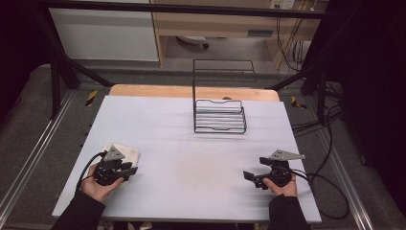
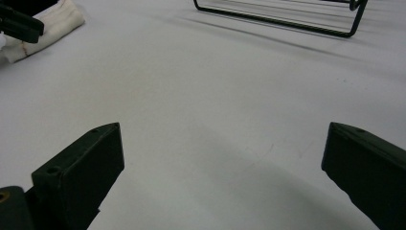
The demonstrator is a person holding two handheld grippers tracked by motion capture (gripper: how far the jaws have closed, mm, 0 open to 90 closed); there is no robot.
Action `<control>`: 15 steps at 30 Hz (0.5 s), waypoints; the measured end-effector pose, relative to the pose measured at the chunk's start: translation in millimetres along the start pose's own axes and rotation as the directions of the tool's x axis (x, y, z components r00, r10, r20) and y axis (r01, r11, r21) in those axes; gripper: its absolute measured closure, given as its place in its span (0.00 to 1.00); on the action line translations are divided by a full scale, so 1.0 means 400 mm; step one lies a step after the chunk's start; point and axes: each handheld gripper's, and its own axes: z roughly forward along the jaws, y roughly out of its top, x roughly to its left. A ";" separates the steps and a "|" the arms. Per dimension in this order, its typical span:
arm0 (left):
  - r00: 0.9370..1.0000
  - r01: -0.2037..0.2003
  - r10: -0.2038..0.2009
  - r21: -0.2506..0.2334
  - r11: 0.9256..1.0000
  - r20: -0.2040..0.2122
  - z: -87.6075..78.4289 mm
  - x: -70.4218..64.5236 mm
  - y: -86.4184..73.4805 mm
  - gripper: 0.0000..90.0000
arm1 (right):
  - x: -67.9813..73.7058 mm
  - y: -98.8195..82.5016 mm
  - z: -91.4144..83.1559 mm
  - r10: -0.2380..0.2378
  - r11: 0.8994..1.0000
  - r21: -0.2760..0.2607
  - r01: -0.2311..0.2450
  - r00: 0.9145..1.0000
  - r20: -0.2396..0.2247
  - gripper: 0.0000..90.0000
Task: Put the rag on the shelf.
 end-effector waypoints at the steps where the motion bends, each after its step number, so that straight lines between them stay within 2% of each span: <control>1: 1.000 0.000 0.000 0.000 1.000 0.000 0.000 0.000 0.000 0.77 | 0.000 0.000 0.000 0.000 1.000 0.000 0.000 1.000 0.000 0.01; 2: 1.000 -0.005 0.006 0.015 1.000 -0.012 0.005 -0.001 -0.001 0.78 | 0.000 0.000 0.000 0.001 1.000 0.001 -0.001 1.000 -0.001 0.01; 7: 1.000 0.018 -0.017 0.025 1.000 -0.026 0.012 -0.001 0.000 0.82 | 0.000 0.000 0.001 0.001 1.000 0.001 -0.001 1.000 -0.001 0.01; 10: 0.998 0.026 -0.025 0.033 0.999 -0.052 0.016 -0.004 0.002 0.86 | 0.000 0.000 0.001 0.002 1.000 0.000 -0.002 1.000 -0.001 0.01; 15: 0.996 0.015 -0.011 0.046 0.999 -0.088 0.019 -0.012 0.006 0.92 | 0.001 0.000 0.000 0.005 1.000 -0.002 -0.005 1.000 -0.002 0.01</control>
